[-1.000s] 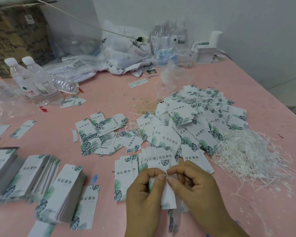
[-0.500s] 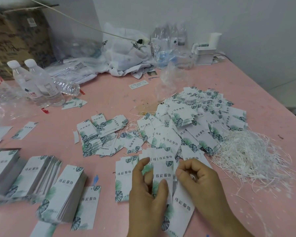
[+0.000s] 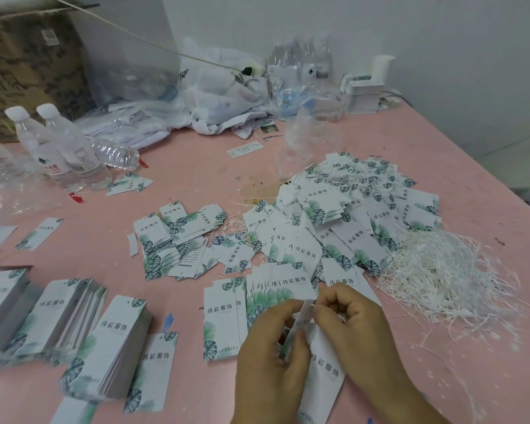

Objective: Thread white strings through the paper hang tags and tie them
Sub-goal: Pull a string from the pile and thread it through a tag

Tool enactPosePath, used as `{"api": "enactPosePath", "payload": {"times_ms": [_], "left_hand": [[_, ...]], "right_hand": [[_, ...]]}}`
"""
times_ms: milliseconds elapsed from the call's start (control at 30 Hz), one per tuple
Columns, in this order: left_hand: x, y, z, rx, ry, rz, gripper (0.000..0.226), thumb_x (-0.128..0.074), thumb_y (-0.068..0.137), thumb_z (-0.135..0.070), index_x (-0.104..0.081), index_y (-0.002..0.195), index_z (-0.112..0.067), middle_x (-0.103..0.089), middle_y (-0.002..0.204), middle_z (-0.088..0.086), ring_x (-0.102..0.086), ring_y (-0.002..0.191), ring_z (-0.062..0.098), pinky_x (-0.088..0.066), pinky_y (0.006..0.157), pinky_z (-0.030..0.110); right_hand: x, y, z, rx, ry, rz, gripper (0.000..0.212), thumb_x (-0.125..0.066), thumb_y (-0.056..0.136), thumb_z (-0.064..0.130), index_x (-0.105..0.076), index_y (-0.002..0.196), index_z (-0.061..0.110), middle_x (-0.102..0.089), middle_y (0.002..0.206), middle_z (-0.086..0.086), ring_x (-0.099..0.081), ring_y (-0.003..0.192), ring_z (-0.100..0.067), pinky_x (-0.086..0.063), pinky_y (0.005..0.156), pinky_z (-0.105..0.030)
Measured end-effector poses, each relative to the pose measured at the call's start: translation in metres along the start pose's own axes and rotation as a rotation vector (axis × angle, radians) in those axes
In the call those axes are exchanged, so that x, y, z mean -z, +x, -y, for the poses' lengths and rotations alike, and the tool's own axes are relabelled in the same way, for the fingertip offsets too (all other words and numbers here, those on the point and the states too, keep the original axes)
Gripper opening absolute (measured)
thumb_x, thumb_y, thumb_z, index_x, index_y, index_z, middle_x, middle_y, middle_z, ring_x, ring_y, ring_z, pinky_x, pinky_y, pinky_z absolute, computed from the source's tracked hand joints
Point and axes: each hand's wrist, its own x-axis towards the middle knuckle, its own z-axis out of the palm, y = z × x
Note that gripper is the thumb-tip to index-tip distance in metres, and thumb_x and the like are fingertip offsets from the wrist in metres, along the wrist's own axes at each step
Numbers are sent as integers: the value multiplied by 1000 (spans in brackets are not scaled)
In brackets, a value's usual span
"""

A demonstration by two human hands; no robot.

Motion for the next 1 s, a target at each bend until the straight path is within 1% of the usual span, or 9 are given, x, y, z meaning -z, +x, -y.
{"api": "enactPosePath", "payload": {"times_ms": [100,200,267,367,467,600,667,833,1000], "left_hand": [[0,-1,-4,30,-71,39,32,-58,81,-31,-68,109,-43,-68,94,-11,-63,75,9,-49,57,15],[4,0,-4,45,-180,85,35,-59,83,-34,-69,116,-31,-71,105,-3,-68,88,18,-55,73,24],[5,3,-4,140,-400,104,33,-61,86,-36,-71,113,-21,-73,106,9,-70,97,28,-57,82,36],[6,8,-1,277,-634,47,26,-72,77,-29,-73,99,-17,-74,97,17,-72,92,34,-58,79,39],[6,12,0,378,-775,30,32,-77,68,-21,-74,98,-13,-74,99,21,-72,92,34,-58,79,38],[6,15,-2,450,-831,55,24,-72,70,-4,-76,92,-10,-74,93,22,-72,81,30,-58,69,33],[5,16,-2,457,-847,51,25,-77,66,4,-76,89,-6,-74,87,20,-71,76,27,-58,67,30],[5,17,1,479,-824,64,19,-77,65,-3,-74,83,1,-68,79,25,-63,76,32,-56,71,38],[3,14,4,490,-820,96,28,-81,65,-25,-69,81,-5,-61,72,19,-55,65,24,-49,60,32]], "right_hand": [[0,0,1,7,-1,-3,12,-64,80,20,-60,69,23,-56,64,-4,-48,56,-14,-37,50,-16],[1,2,3,3,21,13,7,-63,76,28,-63,70,24,-58,64,-3,-48,56,-13,-38,51,-14],[3,3,4,-8,42,53,7,-64,77,28,-65,71,24,-60,65,-3,-48,56,-6,-38,52,-14],[6,3,5,-24,80,131,7,-65,77,25,-66,71,21,-60,64,-1,-49,58,-5,-39,53,-15],[7,4,7,-34,124,147,6,-64,76,22,-66,70,22,-59,60,6,-48,56,-2,-37,53,-12],[8,4,7,-40,118,175,6,-65,75,22,-66,69,22,-59,61,7,-50,57,-4,-38,54,-13],[7,3,6,-38,107,199,6,-66,75,22,-66,69,21,-59,60,8,-50,57,-4,-38,55,-13],[8,4,5,-8,120,239,10,-69,75,31,-67,69,23,-61,59,8,-50,55,0,-36,54,-9],[8,3,2,-23,175,294,15,-67,72,39,-70,76,25,-61,63,8,-51,57,-2,-39,54,-12]]}}
